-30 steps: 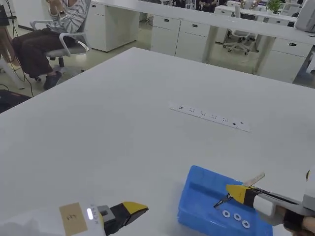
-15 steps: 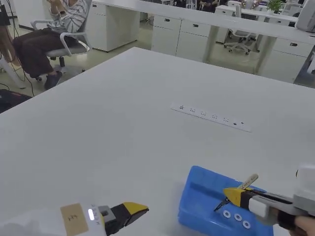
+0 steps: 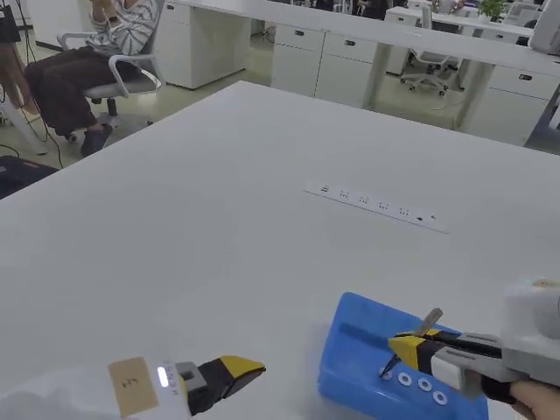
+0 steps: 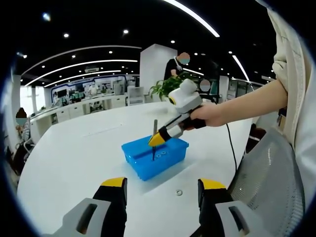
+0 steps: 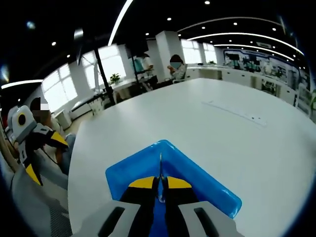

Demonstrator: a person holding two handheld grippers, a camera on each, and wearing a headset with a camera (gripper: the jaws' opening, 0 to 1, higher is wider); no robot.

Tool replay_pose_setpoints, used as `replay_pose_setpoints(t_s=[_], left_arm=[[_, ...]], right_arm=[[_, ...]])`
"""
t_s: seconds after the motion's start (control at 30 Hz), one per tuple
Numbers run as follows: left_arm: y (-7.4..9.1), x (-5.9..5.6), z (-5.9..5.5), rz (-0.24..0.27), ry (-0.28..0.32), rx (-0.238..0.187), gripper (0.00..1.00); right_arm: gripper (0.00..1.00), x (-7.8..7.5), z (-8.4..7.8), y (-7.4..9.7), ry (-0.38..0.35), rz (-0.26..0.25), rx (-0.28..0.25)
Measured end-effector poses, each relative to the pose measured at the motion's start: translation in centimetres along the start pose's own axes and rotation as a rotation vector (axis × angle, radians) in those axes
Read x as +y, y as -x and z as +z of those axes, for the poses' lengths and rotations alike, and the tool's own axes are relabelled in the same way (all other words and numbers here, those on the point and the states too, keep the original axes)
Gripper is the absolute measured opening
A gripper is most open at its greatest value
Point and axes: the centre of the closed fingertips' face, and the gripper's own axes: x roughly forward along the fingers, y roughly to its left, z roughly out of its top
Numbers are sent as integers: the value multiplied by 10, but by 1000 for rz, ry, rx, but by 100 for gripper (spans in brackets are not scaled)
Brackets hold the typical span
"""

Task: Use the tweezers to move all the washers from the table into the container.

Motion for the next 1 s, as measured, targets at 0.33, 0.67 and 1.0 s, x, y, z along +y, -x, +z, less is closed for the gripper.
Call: replay_pose_setpoints(t_s=[0.33, 0.67, 1.0], left_arm=[[0, 0, 1, 3, 2, -5, 57], [0, 1, 2, 6, 2, -9, 57], [0, -1, 3, 1, 0, -10, 57]], right_arm=[[4, 11, 2, -4, 123, 30, 26], [4, 6, 24, 19, -2, 6, -83], [4, 31, 40, 38, 23, 42, -136]])
